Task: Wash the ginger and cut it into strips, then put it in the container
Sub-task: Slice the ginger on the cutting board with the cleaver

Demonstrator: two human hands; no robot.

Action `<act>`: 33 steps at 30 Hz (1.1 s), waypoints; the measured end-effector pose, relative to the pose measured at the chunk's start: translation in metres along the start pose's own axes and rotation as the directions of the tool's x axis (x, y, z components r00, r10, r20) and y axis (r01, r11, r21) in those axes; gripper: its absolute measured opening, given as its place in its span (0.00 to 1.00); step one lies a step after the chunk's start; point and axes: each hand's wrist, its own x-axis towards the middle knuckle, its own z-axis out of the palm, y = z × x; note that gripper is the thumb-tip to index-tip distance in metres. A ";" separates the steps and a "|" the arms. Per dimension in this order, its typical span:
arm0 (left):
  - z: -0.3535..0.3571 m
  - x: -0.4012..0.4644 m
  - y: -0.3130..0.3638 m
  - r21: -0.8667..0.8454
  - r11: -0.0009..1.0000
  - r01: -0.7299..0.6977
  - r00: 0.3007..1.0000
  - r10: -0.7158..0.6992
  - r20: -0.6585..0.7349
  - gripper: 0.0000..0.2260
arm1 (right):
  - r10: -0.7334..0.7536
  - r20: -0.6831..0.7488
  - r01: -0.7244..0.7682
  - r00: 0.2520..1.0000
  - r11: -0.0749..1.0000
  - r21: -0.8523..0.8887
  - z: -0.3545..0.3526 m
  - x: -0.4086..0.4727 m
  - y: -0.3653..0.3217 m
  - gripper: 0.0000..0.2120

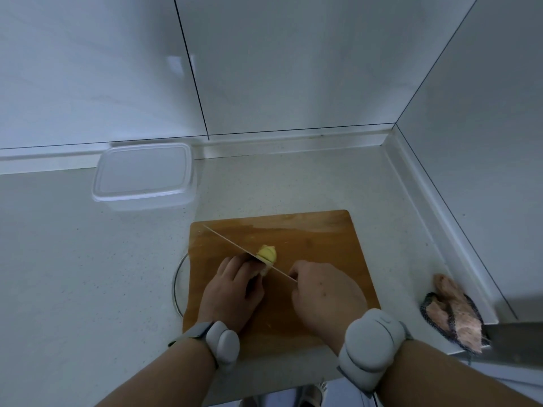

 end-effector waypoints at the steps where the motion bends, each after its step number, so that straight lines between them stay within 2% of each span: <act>1: 0.000 0.000 0.000 -0.004 1.000 -0.001 1.000 0.001 -0.004 0.12 | -0.002 -0.003 0.002 1.000 1.000 -0.003 0.000 0.001 0.000 0.10; 14: 0.001 -0.001 0.000 -0.012 0.999 -0.030 0.999 0.030 -0.034 0.11 | -0.015 -0.017 0.015 1.000 1.000 0.000 0.010 0.023 -0.004 0.12; 20: -0.001 0.000 0.002 -0.039 0.999 0.015 0.998 -0.017 -0.058 0.11 | -0.038 -0.017 0.039 0.999 0.999 0.027 0.007 0.019 -0.002 0.14; 26: 0.000 0.000 0.002 -0.037 0.998 0.051 0.998 -0.053 -0.036 0.10 | -0.045 -0.043 0.046 0.998 0.998 0.034 0.003 0.004 0.000 0.12; 29: 0.002 -0.001 0.001 -0.035 0.997 0.073 0.997 -0.073 -0.021 0.13 | -0.039 -0.048 0.040 0.998 0.999 0.020 0.003 -0.002 0.002 0.11; 33: 0.003 -0.002 -0.001 -0.016 0.996 0.086 0.996 -0.086 -0.004 0.11 | -0.017 -0.050 0.017 0.999 1.000 -0.003 0.003 -0.005 0.003 0.09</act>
